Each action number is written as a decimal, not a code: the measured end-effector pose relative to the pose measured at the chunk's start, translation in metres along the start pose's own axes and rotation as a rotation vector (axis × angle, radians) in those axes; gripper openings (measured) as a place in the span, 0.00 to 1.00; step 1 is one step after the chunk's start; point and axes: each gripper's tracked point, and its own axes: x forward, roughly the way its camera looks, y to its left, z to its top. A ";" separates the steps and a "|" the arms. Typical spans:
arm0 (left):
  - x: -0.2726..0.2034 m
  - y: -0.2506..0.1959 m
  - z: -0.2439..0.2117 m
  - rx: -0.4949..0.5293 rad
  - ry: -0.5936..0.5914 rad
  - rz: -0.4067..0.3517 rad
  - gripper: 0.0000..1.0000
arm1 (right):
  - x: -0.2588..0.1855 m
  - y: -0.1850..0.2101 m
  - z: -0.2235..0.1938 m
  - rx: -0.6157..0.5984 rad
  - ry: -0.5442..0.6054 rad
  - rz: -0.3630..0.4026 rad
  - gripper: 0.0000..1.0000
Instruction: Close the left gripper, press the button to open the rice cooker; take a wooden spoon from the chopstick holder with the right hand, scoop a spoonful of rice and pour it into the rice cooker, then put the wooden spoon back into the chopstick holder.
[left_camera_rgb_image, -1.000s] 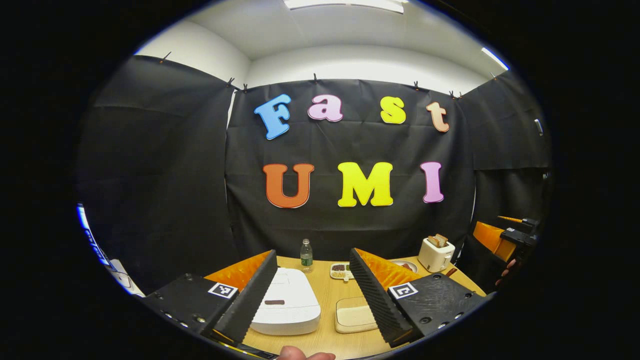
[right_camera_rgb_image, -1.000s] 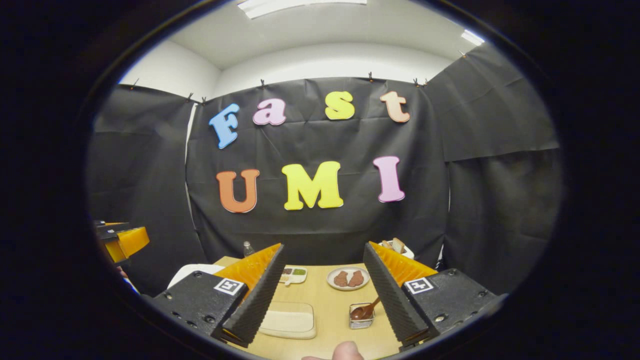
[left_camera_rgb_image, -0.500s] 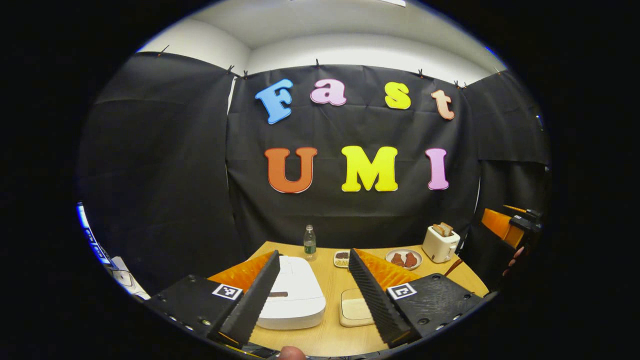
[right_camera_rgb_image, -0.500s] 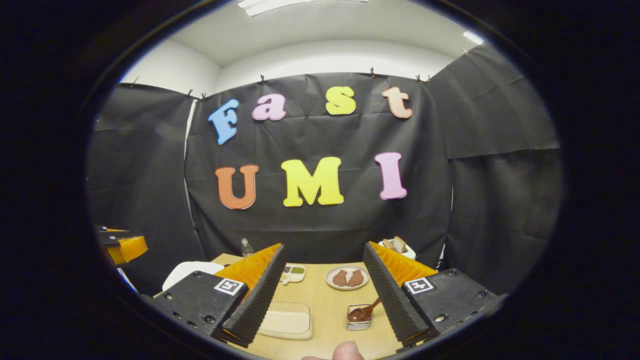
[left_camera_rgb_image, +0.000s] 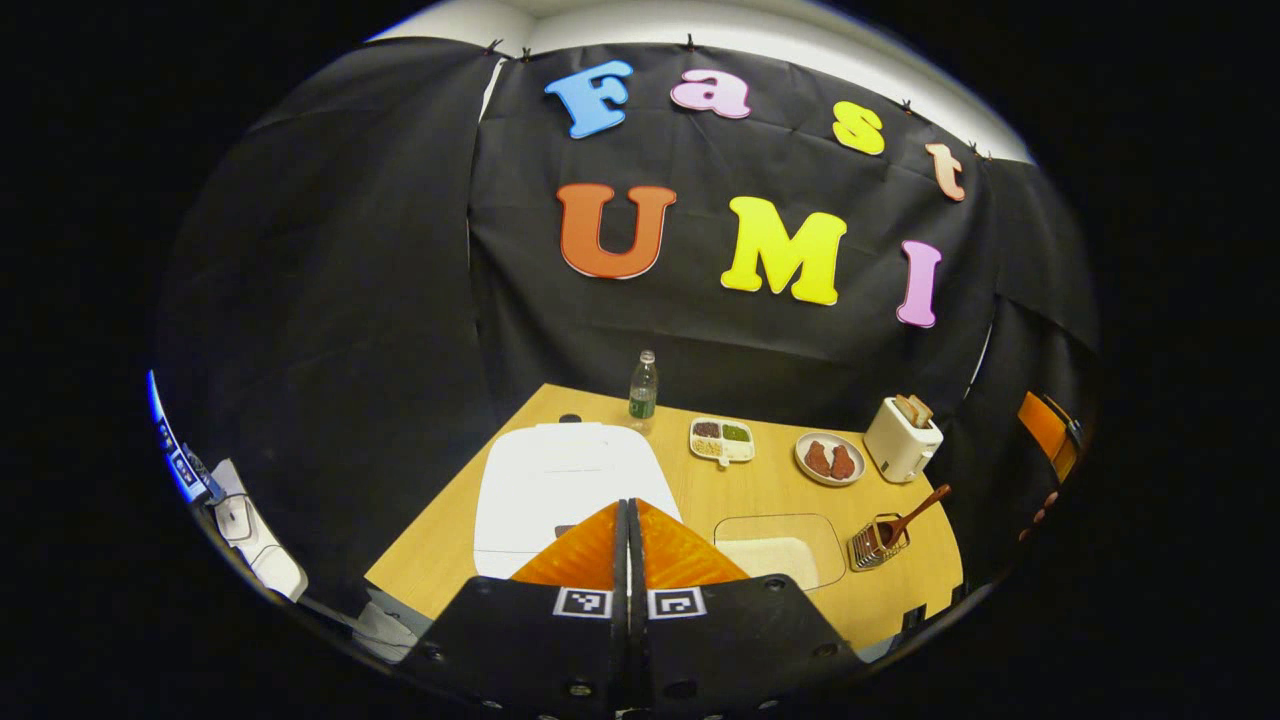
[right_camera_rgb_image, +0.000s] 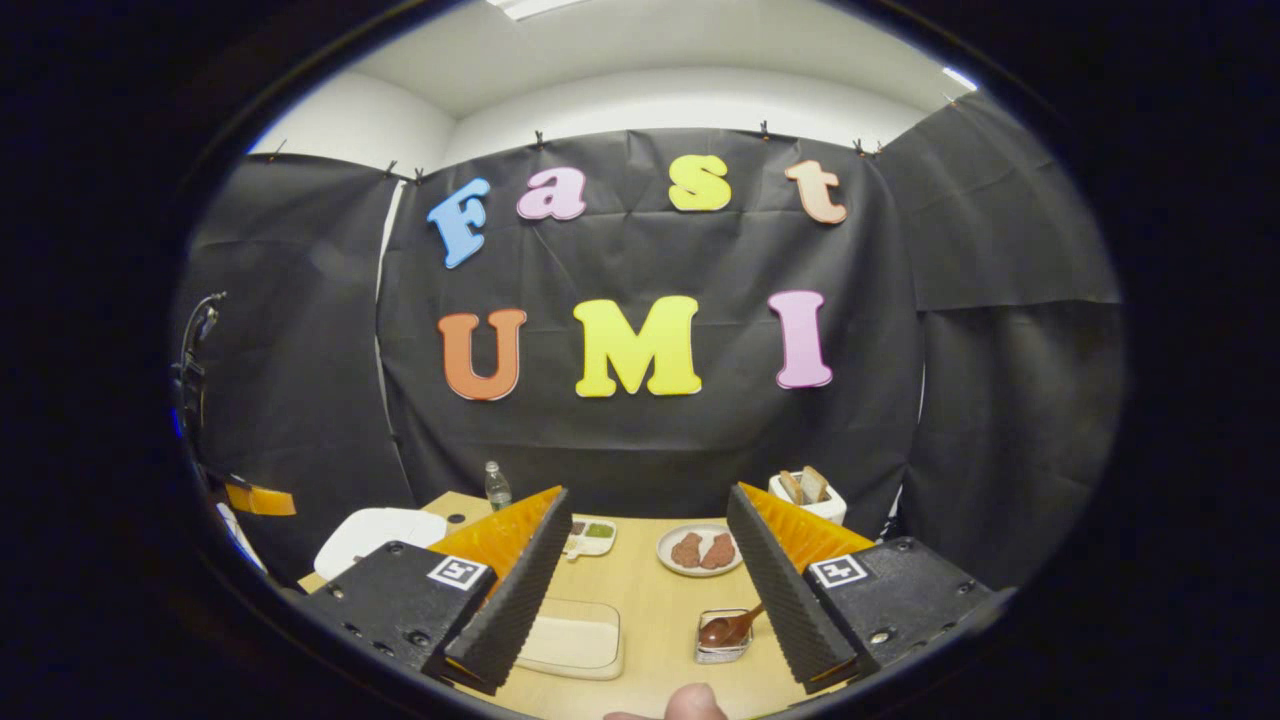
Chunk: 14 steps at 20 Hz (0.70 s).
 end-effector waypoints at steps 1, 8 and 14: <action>0.010 0.004 -0.005 -0.012 0.035 -0.010 0.00 | 0.002 -0.002 -0.003 0.001 0.006 -0.002 1.00; 0.085 0.039 -0.058 -0.056 0.289 -0.016 0.00 | 0.013 -0.024 -0.021 -0.002 0.054 -0.040 1.00; 0.121 0.052 -0.075 -0.154 0.343 -0.028 0.00 | 0.020 -0.034 -0.034 -0.020 0.099 -0.067 1.00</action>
